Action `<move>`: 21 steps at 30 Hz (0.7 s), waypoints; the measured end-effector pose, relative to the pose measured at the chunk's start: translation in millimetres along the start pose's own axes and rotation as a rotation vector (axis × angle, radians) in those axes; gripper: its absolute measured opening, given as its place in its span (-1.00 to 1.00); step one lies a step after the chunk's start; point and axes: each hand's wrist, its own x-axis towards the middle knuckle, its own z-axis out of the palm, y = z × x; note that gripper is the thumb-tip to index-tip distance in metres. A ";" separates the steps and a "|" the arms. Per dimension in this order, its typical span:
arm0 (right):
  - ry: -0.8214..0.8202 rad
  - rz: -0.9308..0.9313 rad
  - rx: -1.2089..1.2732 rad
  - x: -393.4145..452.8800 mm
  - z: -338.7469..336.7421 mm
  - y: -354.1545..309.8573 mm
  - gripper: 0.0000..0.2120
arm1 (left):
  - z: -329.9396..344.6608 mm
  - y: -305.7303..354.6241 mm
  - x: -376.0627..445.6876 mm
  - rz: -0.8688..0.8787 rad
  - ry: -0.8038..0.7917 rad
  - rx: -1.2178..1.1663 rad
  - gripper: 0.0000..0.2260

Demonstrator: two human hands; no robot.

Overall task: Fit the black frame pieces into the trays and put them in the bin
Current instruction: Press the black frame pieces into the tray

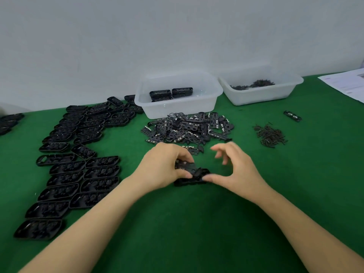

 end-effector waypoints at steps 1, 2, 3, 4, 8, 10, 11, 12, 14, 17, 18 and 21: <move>-0.121 0.077 -0.073 0.6 -0.3 5.0 -0.31 | 2.9 0.9 0.7 0.032 -0.013 0.075 -0.73; -0.213 0.095 -0.147 0.6 1.0 8.9 -0.28 | 5.2 1.7 1.8 0.061 -0.025 0.134 -0.72; -0.250 0.085 -0.181 0.7 3.6 11.1 -0.29 | 6.9 2.7 3.4 0.087 -0.032 0.177 -0.71; -0.244 0.077 -0.178 0.9 5.9 11.6 -0.33 | 8.3 4.0 5.4 0.111 -0.037 0.204 -0.70; -0.185 0.031 -0.203 1.8 11.6 11.2 -0.54 | 10.3 8.5 14.6 0.186 -0.077 0.261 -0.68; -0.172 0.025 -0.200 2.0 12.4 12.1 -0.59 | 8.5 9.9 19.7 0.206 -0.124 0.285 -0.68; -0.166 0.023 -0.192 1.8 12.7 12.1 -0.60 | 7.5 10.2 22.3 0.216 -0.148 0.301 -0.68; -0.162 0.021 -0.183 1.5 13.1 12.0 -0.60 | 6.7 10.9 24.7 0.229 -0.168 0.326 -0.68; -0.155 0.019 -0.168 1.3 13.5 11.5 -0.61 | 6.3 12.8 29.3 0.276 -0.181 0.389 -0.66; -0.148 0.034 -0.149 1.9 13.1 10.6 -0.64 | 7.9 13.2 32.3 0.309 -0.139 0.416 -0.64; -0.150 0.039 -0.145 2.0 13.1 10.4 -0.65 | 9.2 11.8 31.3 0.300 -0.121 0.390 -0.63; -0.178 0.049 -0.148 2.5 13.3 11.2 -0.69 | 17.0 2.9 22.0 0.237 -0.033 0.286 -0.63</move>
